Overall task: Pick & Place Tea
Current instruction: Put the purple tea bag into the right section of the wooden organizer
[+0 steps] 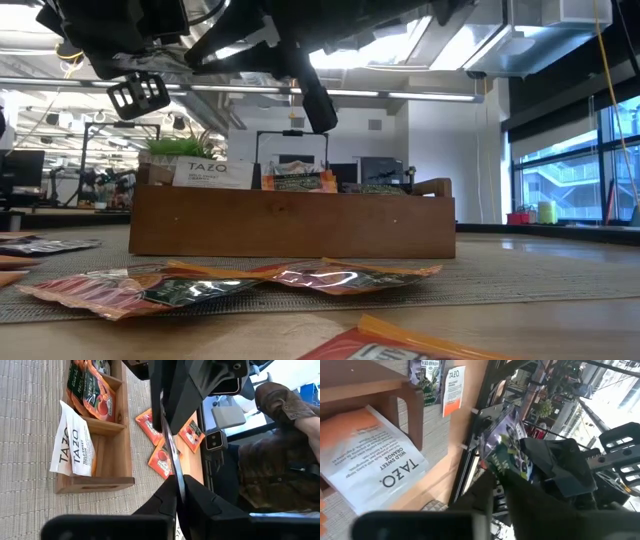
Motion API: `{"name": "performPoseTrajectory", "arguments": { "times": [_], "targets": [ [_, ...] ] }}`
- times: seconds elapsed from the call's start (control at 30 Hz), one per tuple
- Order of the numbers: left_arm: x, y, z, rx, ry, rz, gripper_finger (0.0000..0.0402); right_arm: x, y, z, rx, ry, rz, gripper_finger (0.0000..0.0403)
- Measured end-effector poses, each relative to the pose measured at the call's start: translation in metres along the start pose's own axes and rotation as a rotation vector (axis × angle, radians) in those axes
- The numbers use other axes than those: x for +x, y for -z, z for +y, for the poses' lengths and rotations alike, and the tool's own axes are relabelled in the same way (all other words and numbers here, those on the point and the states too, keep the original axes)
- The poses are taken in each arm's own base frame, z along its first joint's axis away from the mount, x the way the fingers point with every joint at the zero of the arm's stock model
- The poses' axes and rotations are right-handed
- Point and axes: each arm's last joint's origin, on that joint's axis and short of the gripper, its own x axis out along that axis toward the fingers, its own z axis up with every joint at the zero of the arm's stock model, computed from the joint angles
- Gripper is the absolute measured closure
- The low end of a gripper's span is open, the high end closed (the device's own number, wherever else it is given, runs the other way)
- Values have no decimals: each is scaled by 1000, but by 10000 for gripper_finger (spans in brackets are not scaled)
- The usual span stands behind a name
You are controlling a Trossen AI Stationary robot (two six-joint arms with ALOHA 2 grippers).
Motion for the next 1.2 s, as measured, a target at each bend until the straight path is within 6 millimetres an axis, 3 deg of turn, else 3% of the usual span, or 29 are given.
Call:
{"name": "performPoseTrajectory", "arguments": {
  "times": [0.17,0.33,0.53,0.83,1.0,1.2],
  "targets": [
    [0,0,0,1,0,0,378,-1,2,-1,114,3,87,277],
    [0,0,0,75,-7,-4,381,-18,12,-3,301,-136,115,244],
    [4,3,9,161,-119,-97,383,-50,50,-13,722,-315,92,240],
    [6,-6,13,439,-215,-473,385,-74,122,-31,1358,-316,78,240],
    [6,-7,16,555,-334,-553,384,-92,148,-47,1498,-236,19,240],
    [9,-11,15,634,-370,-595,385,-90,153,-55,1586,-175,-77,240]
  ]
}}
